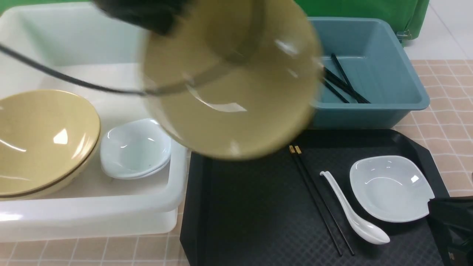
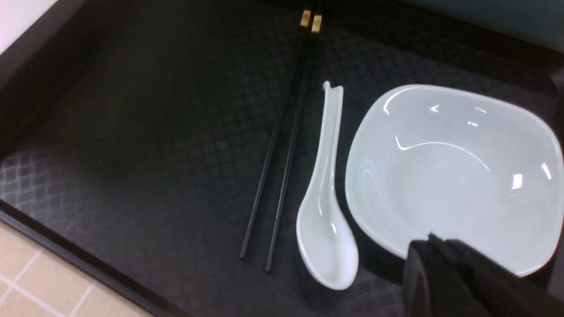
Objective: On brown table put chopsticks spoon bowls plates into blue grey white boxes.
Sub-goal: 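Place the tan bowl onto the bowl stack in the left bin with the left gripper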
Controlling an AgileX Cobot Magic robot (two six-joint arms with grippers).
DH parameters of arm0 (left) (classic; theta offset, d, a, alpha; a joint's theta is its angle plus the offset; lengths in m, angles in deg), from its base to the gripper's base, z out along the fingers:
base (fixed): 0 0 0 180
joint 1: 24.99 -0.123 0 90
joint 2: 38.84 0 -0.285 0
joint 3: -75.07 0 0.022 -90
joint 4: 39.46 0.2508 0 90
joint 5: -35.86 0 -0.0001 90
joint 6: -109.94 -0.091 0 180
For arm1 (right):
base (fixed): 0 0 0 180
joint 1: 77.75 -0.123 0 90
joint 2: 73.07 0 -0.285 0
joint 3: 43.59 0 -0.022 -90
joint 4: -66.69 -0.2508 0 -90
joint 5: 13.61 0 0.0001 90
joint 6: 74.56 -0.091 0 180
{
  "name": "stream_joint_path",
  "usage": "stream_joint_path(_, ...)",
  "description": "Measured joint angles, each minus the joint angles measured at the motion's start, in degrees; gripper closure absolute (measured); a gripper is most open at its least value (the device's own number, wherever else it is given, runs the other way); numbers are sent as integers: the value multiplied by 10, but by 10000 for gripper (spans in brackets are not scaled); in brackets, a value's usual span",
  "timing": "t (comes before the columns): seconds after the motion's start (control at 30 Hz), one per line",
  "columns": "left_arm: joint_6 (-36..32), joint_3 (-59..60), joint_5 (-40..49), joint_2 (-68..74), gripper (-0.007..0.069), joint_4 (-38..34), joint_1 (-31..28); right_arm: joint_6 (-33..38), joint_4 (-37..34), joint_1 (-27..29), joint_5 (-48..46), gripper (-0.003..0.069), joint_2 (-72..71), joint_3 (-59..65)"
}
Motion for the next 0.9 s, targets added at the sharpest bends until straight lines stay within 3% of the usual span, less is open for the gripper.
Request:
stream_joint_path(0.1,15,33,3,-32,619,19,-148,0,0,0,0,610,0,0)
stream_joint_path(0.23,46,97,-3,-40,618,20,-280,0,0,0,0,610,0,0)
stream_joint_path(0.33,61,205,-63,-36,618,-14,-393,0,0,-5,0,610,0,0)
stream_joint_path(0.47,32,289,-146,-33,618,-78,-431,0,0,-19,0,610,0,0)
stream_joint_path(0.7,-22,335,-205,-14,577,-143,-432,0,0,-22,0,610,0,0)
stream_joint_path(0.9,-26,342,-208,0,329,-102,-432,0,0,-22,0,610,0,0)
